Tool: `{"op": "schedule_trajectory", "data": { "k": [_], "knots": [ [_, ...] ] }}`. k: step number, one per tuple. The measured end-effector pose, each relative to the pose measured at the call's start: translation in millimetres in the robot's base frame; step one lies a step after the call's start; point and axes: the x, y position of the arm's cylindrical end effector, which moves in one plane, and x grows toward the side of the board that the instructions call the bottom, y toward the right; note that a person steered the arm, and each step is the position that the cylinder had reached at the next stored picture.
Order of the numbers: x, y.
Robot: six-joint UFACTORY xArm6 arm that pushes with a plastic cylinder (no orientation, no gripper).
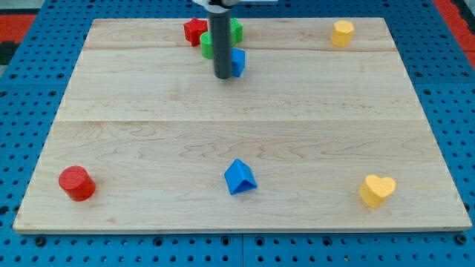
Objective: Push the yellow hexagon into the blue cube
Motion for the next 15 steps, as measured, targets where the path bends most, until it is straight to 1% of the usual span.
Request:
{"op": "schedule_trajectory", "data": {
  "k": [1, 2, 3, 4, 5, 6, 7, 9, 10, 11, 14, 15],
  "knots": [
    [3.3, 46.9],
    [-12.8, 29.9],
    [-46.2, -4.3],
    [-25.2, 30.4],
    [-25.2, 139.8],
    [-43.4, 256.2],
    [-90.7, 290.1],
    [-134.9, 173.5],
    [-115.9, 112.3],
    [-87.5, 102.7],
    [-35.1, 47.0],
    [-39.6, 5.3]
  ]
}}
